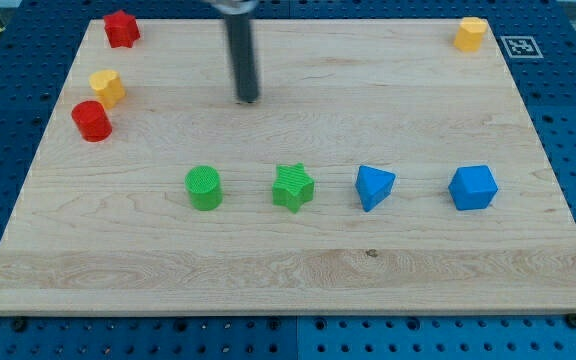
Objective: Place the yellow hexagon in between the yellow heart and red star
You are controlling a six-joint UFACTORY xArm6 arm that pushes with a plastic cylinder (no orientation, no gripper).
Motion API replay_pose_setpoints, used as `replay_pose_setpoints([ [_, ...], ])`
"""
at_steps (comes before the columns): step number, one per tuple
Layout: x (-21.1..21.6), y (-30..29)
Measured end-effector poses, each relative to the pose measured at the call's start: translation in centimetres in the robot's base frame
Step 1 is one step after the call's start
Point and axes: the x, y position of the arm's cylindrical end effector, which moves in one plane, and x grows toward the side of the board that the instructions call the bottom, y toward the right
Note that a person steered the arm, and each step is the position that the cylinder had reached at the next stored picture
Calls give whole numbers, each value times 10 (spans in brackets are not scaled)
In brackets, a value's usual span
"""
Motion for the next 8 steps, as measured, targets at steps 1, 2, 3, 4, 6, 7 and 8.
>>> replay_pose_setpoints([
  [1,-1,91],
  [2,-1,192],
  [3,-9,298],
  [4,-60,361],
  [6,-101,350],
  [7,-119,328],
  [8,-118,326],
])
